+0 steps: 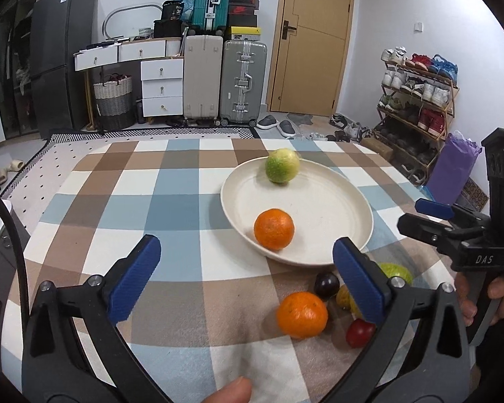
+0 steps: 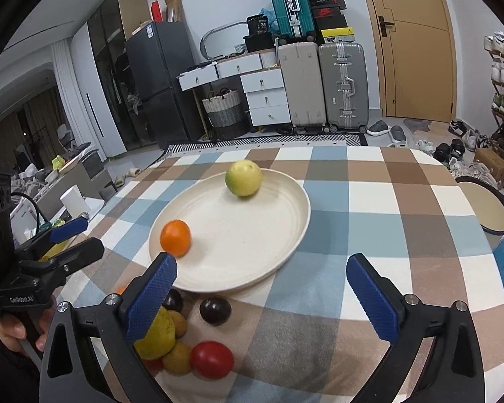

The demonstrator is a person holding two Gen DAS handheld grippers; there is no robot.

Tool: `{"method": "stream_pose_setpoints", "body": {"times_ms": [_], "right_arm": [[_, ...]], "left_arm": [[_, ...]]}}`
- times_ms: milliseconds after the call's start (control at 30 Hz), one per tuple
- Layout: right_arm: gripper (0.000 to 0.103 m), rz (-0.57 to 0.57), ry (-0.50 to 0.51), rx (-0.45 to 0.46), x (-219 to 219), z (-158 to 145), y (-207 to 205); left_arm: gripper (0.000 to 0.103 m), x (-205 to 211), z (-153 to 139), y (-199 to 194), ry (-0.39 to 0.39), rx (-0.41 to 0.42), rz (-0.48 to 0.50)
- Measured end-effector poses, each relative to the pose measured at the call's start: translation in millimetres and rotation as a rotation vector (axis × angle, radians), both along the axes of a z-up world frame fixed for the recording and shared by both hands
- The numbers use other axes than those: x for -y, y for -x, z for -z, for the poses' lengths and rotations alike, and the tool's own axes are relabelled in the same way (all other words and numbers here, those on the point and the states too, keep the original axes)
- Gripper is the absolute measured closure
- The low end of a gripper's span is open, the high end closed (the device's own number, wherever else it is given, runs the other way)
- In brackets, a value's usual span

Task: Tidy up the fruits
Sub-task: 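Move both tools back toward the remaining fruit pile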

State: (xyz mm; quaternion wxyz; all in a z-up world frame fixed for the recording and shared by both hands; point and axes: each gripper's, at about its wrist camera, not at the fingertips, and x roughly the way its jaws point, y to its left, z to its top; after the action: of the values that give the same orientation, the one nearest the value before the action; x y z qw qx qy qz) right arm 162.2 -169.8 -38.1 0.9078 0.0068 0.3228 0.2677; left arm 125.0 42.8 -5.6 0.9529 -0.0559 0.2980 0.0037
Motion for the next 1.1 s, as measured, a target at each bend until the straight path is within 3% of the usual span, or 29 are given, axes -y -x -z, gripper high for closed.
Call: {"method": "stream_pose_setpoints", "body": {"times_ms": [233,600,1100], "right_arm": [[0.000,-0.004,0.053,-0.016,14.0,6.5,16.0],[0.000,-0.072,0.065,-0.035,16.6,1.4,25.9],[0.000,-0.148,0.152,-0.083,5.4,13.9,28.9]], "left_arm": [[0.001,1.1,7.0,15.8,-0.006,-0.027,0.016],[0.001,23.2,14.6,21.3,-0.087,-0.045,0.069],[0.001,24.2,27.3,11.9,-0.041,-0.111,0.117]]}}
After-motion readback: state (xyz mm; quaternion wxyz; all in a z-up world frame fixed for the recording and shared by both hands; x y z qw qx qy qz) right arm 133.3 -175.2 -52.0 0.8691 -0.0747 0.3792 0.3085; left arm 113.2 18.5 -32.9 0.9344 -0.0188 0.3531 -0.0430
